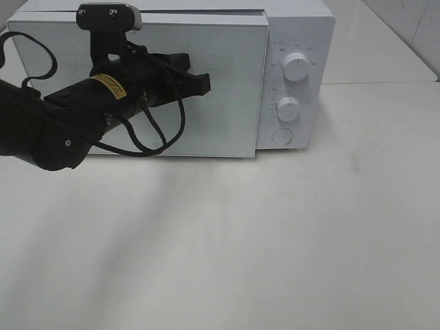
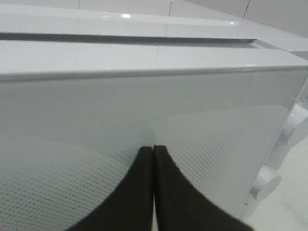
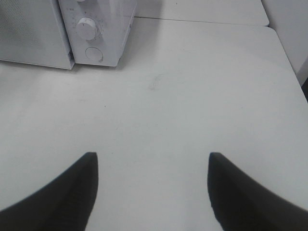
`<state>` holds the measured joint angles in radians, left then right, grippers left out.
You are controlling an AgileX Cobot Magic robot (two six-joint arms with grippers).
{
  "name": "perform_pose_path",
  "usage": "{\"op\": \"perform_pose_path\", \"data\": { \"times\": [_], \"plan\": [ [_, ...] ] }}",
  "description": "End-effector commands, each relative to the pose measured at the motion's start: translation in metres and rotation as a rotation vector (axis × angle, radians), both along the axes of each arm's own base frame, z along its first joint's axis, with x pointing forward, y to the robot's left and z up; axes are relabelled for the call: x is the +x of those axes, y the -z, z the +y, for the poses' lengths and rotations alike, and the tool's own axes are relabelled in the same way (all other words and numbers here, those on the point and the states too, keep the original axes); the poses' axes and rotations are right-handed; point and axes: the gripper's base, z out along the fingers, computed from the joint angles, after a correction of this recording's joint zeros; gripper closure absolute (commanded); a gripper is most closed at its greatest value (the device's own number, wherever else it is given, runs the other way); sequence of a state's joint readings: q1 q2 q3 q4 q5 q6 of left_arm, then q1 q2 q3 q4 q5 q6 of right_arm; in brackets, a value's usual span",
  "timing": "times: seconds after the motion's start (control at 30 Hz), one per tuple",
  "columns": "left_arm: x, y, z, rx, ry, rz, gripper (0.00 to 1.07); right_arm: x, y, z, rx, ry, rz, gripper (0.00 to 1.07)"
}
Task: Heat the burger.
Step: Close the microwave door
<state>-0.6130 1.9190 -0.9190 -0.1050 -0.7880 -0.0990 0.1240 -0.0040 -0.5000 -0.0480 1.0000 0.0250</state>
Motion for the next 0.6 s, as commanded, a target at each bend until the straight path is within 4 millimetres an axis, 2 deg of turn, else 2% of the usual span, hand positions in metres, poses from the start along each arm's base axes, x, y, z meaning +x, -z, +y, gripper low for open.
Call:
{"op": "perform_pose_path", "data": {
  "times": [0.03,0.37,0.6],
  "plan": [
    [0.013,-0.006,-0.002,-0.036,-0.045,0.009,1.07,-0.004,0.001,0.000,0.006,0.004,-0.031,0.43],
    [0.034,-0.007,-0.012,-0.045,-0.083,0.001,1.07,-0.004,0.001,0.000,0.006,0.004,-0.031,0.43],
    [0.038,-0.009,-0.016,-0.041,-0.075,0.004,1.07,-0.004,0.001,0.000,0.006,0.004,-0.031,0.43]
  ]
}}
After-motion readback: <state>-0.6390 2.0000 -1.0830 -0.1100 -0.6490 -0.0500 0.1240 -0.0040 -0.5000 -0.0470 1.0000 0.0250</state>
